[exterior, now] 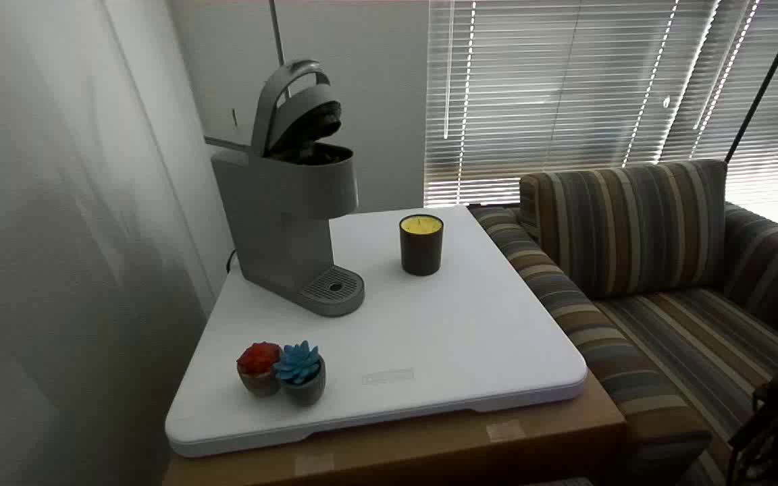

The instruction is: Close the lid of the grey machine

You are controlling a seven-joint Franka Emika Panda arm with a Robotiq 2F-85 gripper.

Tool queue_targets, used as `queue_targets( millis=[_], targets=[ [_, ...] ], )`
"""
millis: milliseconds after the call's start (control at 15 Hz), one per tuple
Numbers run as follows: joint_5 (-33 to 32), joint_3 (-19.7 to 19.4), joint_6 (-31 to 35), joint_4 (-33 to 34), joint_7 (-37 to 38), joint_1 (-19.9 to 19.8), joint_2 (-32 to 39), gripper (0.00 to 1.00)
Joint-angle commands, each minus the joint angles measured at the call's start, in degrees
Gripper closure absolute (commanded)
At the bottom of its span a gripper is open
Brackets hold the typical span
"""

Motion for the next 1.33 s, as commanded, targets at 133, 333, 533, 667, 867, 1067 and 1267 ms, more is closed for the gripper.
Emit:
queue_targets(
  millis=[133, 333, 533, 667, 867, 1067, 1267],
  targets=[
    [-0.4, -0.8, -0.3, 0.1, 0.5, 1.0, 0.0, 0.00],
    [-0.5, -0.7, -0.1, 1.7, 1.1, 1.2, 2.5, 0.00],
    [-0.3, -0.5, 1.3, 5.6, 1.4, 1.7, 7.8, 0.00],
    [0.5, -0.7, 3.2, 8.7, 1.2, 2.4, 11.9, 0.00],
    [2.0, -0.8, 9.2, 13.7, -1.2, 4.0, 18.9, 0.00],
    [3.6, -0.8, 13.2, 19.7, -5.0, 5.4, 26.1, 0.00],
    [2.5, 0.1, 12.7, 18.5, -3.6, 5.1, 24.9, 0.00]
  ],
)
